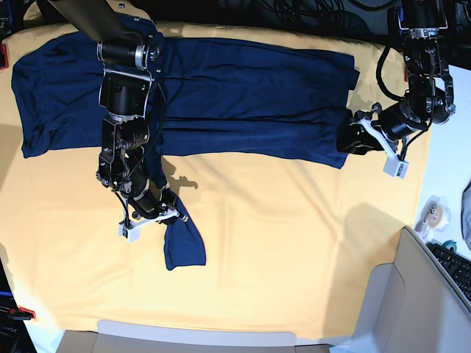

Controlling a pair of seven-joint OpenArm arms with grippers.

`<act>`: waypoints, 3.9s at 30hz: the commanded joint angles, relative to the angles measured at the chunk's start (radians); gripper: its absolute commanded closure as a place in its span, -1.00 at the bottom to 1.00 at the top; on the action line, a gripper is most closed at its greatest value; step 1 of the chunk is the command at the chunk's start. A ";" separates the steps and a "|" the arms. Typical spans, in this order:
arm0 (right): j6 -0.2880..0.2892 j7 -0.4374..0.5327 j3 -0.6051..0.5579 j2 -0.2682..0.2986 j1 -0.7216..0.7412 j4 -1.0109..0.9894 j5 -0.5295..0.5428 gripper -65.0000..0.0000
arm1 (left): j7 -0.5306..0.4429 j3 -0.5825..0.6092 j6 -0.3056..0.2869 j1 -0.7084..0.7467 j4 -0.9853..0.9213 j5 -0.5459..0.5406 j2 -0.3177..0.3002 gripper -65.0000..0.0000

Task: Fold the T-shirt properly
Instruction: 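Lift the sleeve and carry it across the shirt toward the left gripper, then lay the sleeve along the folded shirt next to the left gripper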

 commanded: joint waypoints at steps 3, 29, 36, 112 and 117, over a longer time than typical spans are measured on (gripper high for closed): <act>0.010 -0.055 -0.023 -0.012 -0.032 0.168 0.011 1.00 | -0.022 -0.009 -0.006 -0.012 0.016 -0.017 -0.015 0.32; 0.010 -0.209 -0.788 0.139 -0.420 0.952 0.003 1.00 | -0.024 -0.012 -0.006 -0.016 0.014 -0.017 -0.015 0.32; 0.010 -0.209 -0.884 0.133 -0.402 0.884 0.003 1.00 | -0.024 -0.012 -0.006 -0.016 0.016 -0.017 -0.015 0.32; 0.004 -0.206 -0.562 -0.100 -0.486 0.640 0.071 0.86 | -0.025 -0.012 -0.006 -0.015 0.014 -0.018 -0.015 0.31; 0.005 -0.207 -0.702 -0.100 -0.445 0.636 0.072 0.86 | -0.025 -0.012 -0.006 -0.015 0.014 -0.018 -0.015 0.31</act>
